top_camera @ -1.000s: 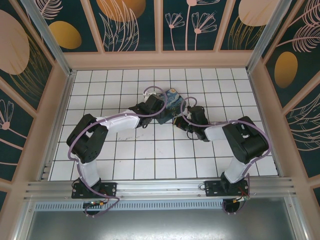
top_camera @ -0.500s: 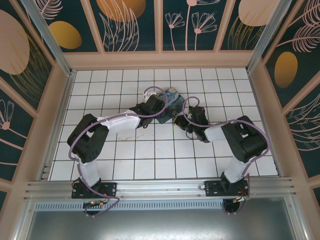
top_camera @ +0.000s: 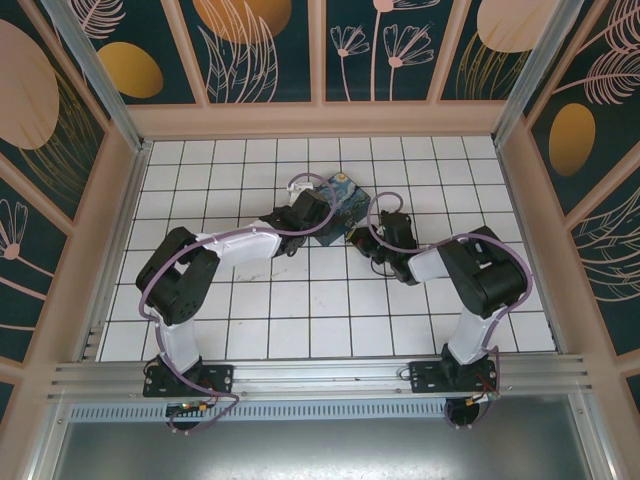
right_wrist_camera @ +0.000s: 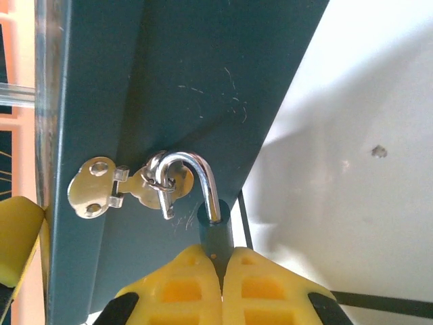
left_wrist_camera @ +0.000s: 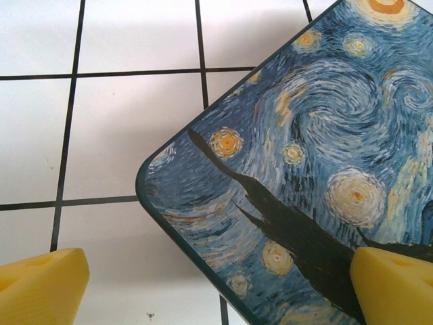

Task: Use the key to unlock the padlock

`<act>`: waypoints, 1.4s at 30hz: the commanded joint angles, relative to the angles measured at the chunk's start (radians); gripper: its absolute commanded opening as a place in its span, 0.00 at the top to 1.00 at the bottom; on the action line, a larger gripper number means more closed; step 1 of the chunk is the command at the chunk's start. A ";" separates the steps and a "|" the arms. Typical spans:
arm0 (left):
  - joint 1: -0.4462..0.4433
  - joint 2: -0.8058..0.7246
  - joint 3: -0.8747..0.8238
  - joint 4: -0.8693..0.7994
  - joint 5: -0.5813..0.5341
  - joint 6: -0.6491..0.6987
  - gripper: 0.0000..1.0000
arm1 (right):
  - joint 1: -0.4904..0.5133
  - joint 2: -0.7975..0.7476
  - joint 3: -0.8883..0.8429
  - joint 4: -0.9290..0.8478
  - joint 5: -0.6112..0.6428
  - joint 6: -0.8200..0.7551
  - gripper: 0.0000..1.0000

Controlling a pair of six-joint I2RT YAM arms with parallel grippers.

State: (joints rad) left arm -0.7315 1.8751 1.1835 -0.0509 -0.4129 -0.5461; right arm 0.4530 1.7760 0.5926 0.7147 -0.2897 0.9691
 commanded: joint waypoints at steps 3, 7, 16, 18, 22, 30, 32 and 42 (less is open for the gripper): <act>0.003 0.062 -0.047 -0.122 -0.014 0.026 0.02 | -0.056 -0.012 0.009 0.012 0.015 0.000 1.00; 0.002 0.067 -0.050 -0.118 -0.006 0.022 0.01 | -0.079 0.003 0.046 -0.011 -0.003 -0.016 1.00; 0.002 0.071 -0.056 -0.116 -0.001 0.017 0.01 | -0.084 0.068 0.088 0.051 -0.049 0.039 1.00; 0.002 0.074 -0.055 -0.118 0.000 0.018 0.01 | -0.089 0.070 0.089 0.049 -0.045 0.038 1.00; 0.002 0.080 -0.053 -0.119 0.002 0.016 0.02 | -0.132 0.062 0.090 0.045 -0.056 0.035 1.00; 0.002 0.090 -0.045 -0.119 0.007 0.013 0.01 | -0.215 0.042 0.153 -0.040 -0.122 -0.021 1.00; 0.003 0.090 -0.044 -0.119 0.010 0.010 0.02 | -0.223 0.038 0.157 -0.046 -0.133 -0.028 1.00; 0.002 0.090 -0.047 -0.127 0.005 0.006 0.02 | -0.223 0.097 0.201 -0.050 -0.186 -0.046 1.00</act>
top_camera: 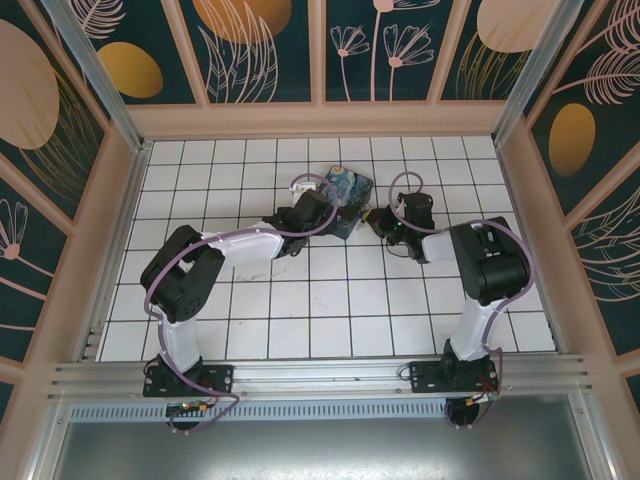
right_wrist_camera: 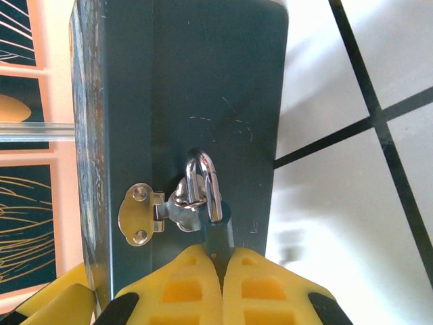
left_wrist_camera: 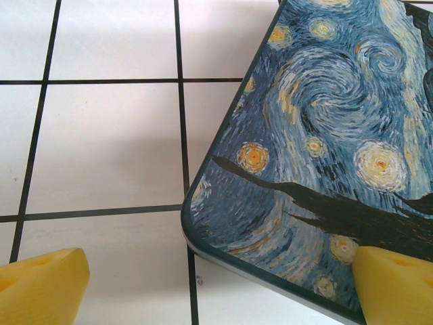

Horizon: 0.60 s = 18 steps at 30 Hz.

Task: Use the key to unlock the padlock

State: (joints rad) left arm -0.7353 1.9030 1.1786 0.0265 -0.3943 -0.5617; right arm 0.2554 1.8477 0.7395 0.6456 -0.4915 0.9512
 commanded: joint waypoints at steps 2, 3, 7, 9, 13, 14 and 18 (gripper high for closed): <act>0.006 0.068 -0.041 -0.205 -0.012 0.020 0.02 | -0.031 0.050 0.108 -0.061 0.015 -0.081 1.00; 0.005 0.070 -0.040 -0.206 -0.010 0.020 0.02 | -0.035 0.062 0.143 -0.114 0.017 -0.114 1.00; 0.006 0.079 -0.033 -0.211 -0.004 0.020 0.02 | -0.049 0.122 0.314 -0.412 0.110 -0.272 1.00; 0.005 0.080 -0.030 -0.211 0.000 0.018 0.02 | -0.054 0.129 0.354 -0.469 0.146 -0.311 1.00; 0.006 0.078 -0.030 -0.214 -0.002 0.018 0.02 | -0.062 0.120 0.376 -0.473 0.132 -0.320 1.00; 0.007 0.077 -0.032 -0.214 -0.003 0.018 0.02 | -0.060 0.112 0.373 -0.472 0.127 -0.317 1.00; 0.006 0.063 -0.033 -0.214 -0.006 0.019 0.01 | -0.060 0.037 0.302 -0.434 0.114 -0.297 1.00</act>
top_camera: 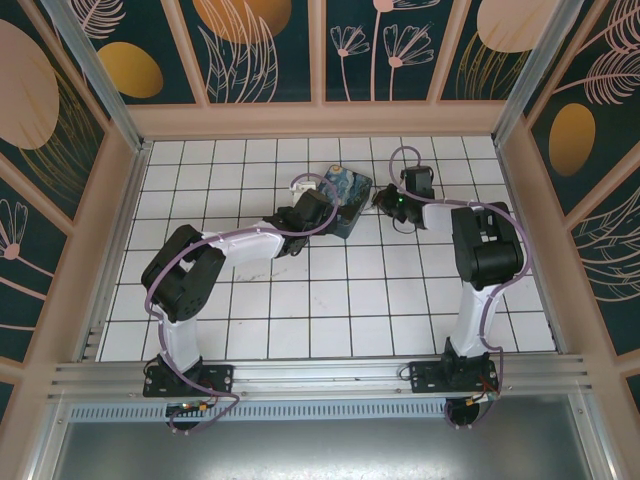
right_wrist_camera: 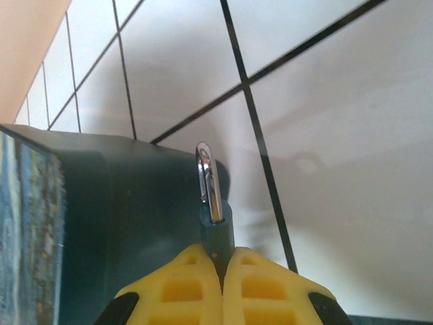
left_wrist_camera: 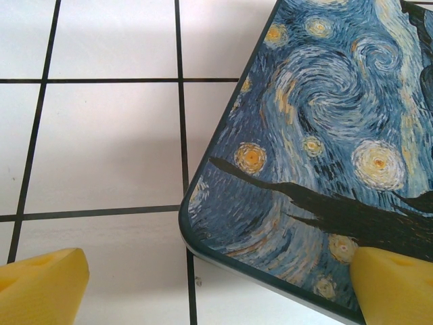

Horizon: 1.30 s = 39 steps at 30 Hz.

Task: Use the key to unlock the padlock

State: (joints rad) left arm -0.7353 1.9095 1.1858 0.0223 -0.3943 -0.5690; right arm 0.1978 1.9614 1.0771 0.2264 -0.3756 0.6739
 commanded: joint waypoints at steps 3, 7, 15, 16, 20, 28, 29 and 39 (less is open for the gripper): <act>0.006 0.034 -0.037 -0.209 0.002 0.029 0.01 | 0.007 -0.158 -0.116 -0.001 -0.020 -0.017 1.00; 0.005 -0.022 -0.028 -0.199 0.031 0.019 0.01 | 0.050 -0.295 -0.242 -0.002 -0.029 -0.024 1.00; 0.007 -0.164 0.009 -0.185 0.146 -0.016 0.01 | 0.292 -0.496 -0.438 0.008 0.013 0.043 1.00; 0.007 -0.185 0.009 -0.185 0.151 -0.020 0.01 | 0.328 -0.507 -0.461 0.028 0.017 0.067 1.00; 0.008 -0.275 0.008 -0.204 0.155 -0.028 0.01 | 0.469 -0.498 -0.524 0.153 0.033 0.182 1.00; 0.020 -0.416 -0.039 -0.250 0.119 -0.025 0.01 | 0.627 -0.344 -0.513 0.316 0.046 0.283 1.00; 0.025 -0.430 -0.053 -0.254 0.119 -0.026 0.01 | 0.625 -0.338 -0.520 0.321 0.050 0.288 1.00; 0.051 -0.552 -0.188 -0.237 0.125 -0.077 0.01 | 0.521 -0.450 -0.592 0.214 0.065 0.252 0.47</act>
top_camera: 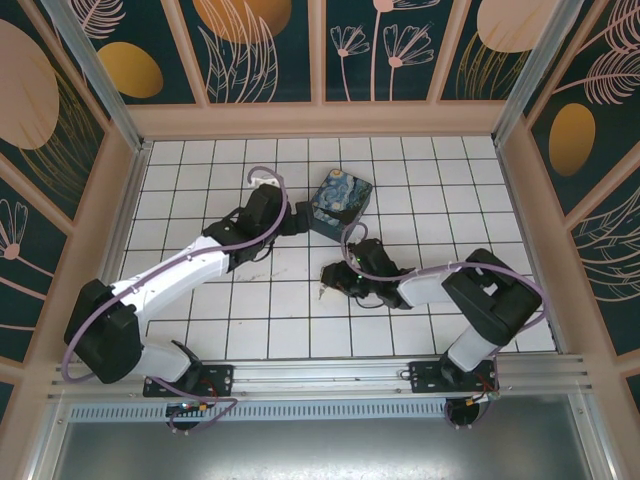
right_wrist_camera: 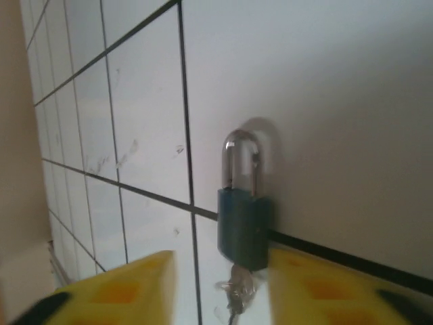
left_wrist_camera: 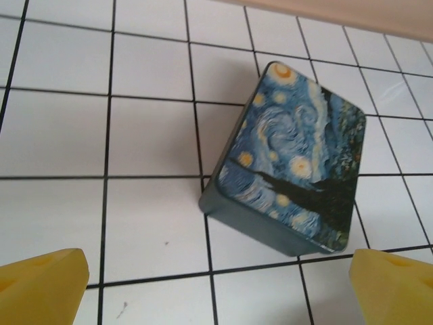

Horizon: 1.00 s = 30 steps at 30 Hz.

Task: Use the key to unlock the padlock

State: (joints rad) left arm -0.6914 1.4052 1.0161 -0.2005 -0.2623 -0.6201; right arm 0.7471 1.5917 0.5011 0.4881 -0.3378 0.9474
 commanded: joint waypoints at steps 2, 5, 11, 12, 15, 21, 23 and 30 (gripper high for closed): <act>0.012 -0.076 -0.028 -0.023 -0.023 -0.030 0.01 | -0.058 -0.164 -0.011 -0.140 0.044 -0.056 0.36; 0.020 -0.136 -0.038 -0.028 -0.082 -0.031 0.01 | -0.119 -0.318 0.030 -0.323 0.097 -0.122 0.20; 0.045 -0.266 -0.108 0.040 -0.288 0.061 0.01 | -0.253 -0.534 0.237 -0.669 0.358 -0.286 0.11; 0.047 -0.289 -0.133 0.084 -0.329 0.097 0.01 | -0.269 -0.547 0.265 -0.693 0.414 -0.310 0.10; 0.052 -0.364 -0.244 0.268 -0.481 0.258 0.01 | -0.311 -0.594 0.296 -0.673 0.605 -0.364 0.08; 0.165 -0.439 -0.456 0.648 -0.580 0.577 0.01 | -0.446 -0.596 0.215 -0.435 0.756 -0.507 0.01; 0.241 -0.427 -0.478 0.664 -0.544 0.560 0.01 | -0.487 -0.563 0.210 -0.395 0.749 -0.553 0.01; 0.423 -0.289 -0.633 0.952 -0.371 0.559 0.01 | -0.602 -0.339 0.206 -0.315 0.723 -0.643 0.01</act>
State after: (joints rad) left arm -0.3077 1.0691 0.4423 0.5579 -0.7036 -0.0921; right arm 0.1661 1.2007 0.7242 0.1001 0.3660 0.3874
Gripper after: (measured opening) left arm 0.988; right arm 0.987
